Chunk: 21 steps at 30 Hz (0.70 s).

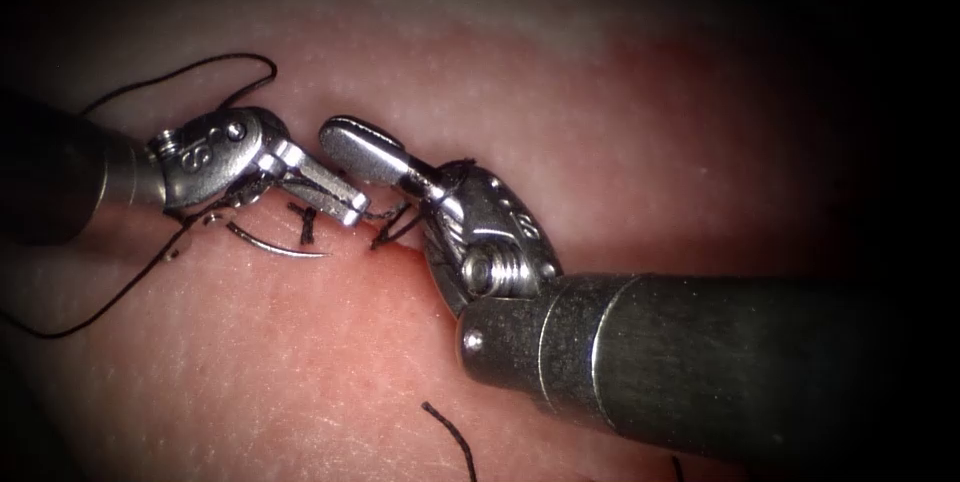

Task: Wound Closure
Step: Wrap the suture once counter-clockwise around the right gripper, then grab the short tail with the right gripper

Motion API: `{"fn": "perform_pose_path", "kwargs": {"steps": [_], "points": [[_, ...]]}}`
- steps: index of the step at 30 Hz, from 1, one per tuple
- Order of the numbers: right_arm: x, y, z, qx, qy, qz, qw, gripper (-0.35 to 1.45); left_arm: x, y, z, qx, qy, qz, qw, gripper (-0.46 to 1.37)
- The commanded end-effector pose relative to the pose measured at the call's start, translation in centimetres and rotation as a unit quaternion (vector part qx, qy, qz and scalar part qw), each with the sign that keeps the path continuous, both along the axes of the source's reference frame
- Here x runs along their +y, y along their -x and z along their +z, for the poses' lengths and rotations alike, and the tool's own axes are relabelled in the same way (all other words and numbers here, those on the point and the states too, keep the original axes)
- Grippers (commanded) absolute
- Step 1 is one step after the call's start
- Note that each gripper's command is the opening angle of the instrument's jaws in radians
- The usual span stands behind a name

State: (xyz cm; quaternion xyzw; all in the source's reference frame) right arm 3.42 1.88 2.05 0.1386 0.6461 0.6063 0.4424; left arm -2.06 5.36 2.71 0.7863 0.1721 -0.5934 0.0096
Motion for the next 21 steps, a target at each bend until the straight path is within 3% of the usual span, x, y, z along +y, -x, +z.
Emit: {"fn": "perform_pose_path", "kwargs": {"steps": [1,5,8,11,21], "points": [[0.01,0.01,-0.01,-0.003,-0.007,0.011,1.0,0.06,0.04,-0.04,0.03,0.007,0.012,-0.004,0.9999,-0.35],[-0.02,0.05,-0.02,-0.006,-0.036,0.03,0.999,0.09,-0.04,-0.04,0.03,0.015,0.036,-0.018,0.9991,-0.35],[-0.06,0.05,-0.01,-0.031,-0.059,0.034,0.997,0.31,-0.1,-0.04,0.03,0.018,0.047,-0.035,0.9982,-0.35],[-0.09,0.07,0.02,-0.069,-0.089,0.033,0.993,0.68,-0.11,-0.04,-0.02,0.019,0.056,-0.055,0.9967,-0.35],[-0.24,0.13,0.08,-0.101,-0.164,0.044,0.98,0.58,-0.1,0.05,-0.23,0.017,0.051,-0.063,0.9966,-0.35]]}}
